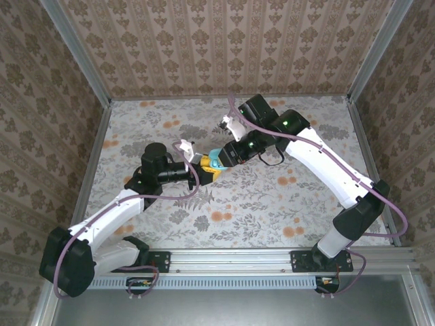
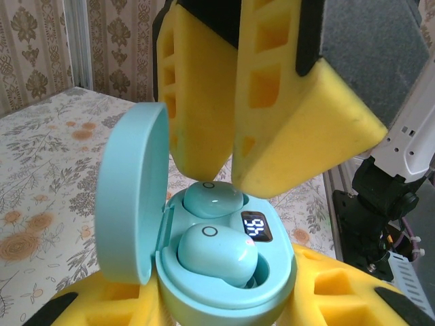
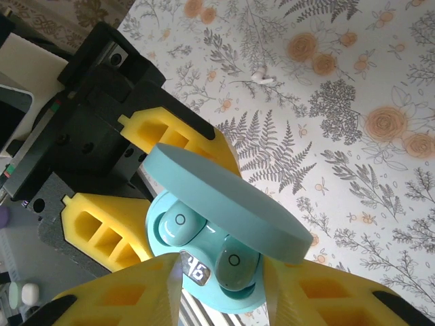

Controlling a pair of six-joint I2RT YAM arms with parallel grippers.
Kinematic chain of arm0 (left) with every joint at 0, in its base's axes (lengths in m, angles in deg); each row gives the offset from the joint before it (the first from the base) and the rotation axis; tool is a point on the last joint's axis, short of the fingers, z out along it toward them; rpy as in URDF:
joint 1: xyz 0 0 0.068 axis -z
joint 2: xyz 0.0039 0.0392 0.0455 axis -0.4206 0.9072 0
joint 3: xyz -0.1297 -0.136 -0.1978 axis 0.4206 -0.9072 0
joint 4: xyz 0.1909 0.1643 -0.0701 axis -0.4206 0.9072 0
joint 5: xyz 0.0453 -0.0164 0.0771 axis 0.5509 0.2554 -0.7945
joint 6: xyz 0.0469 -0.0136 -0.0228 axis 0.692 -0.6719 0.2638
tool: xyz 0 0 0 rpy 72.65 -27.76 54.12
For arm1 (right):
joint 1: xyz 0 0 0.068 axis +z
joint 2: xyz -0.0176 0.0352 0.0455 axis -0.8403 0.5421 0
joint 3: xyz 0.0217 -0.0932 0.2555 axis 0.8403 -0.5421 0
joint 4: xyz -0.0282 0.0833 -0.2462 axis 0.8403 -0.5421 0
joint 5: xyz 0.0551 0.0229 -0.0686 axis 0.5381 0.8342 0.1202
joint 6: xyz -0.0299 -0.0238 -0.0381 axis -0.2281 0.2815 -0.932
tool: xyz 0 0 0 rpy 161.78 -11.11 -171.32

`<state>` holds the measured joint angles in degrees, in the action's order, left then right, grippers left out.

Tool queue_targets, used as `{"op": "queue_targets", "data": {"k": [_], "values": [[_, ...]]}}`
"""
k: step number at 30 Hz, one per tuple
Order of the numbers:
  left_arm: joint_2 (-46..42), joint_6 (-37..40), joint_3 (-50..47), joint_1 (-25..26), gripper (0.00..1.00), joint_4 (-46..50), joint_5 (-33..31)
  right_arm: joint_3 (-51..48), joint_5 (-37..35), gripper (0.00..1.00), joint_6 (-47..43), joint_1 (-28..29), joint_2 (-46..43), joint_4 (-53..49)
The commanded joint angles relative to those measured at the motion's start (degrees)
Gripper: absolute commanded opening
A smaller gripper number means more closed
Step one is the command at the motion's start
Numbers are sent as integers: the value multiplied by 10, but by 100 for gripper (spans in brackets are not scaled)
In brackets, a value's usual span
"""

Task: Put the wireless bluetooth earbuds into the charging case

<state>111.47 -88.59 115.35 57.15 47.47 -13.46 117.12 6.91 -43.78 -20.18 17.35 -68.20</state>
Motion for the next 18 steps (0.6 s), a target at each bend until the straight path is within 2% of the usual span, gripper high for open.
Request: {"op": "queue_targets", "data": {"k": [1, 9, 18], "values": [[-8, 8, 18, 3, 7, -19, 13, 25, -25, 38, 7, -2, -15, -13], [-8, 8, 23, 3, 7, -20, 12, 34, -42, 39, 20, -3, -56, 4], [-14, 9, 31, 3, 7, -19, 17, -9, -52, 35, 101, -44, -86, 96]]}}
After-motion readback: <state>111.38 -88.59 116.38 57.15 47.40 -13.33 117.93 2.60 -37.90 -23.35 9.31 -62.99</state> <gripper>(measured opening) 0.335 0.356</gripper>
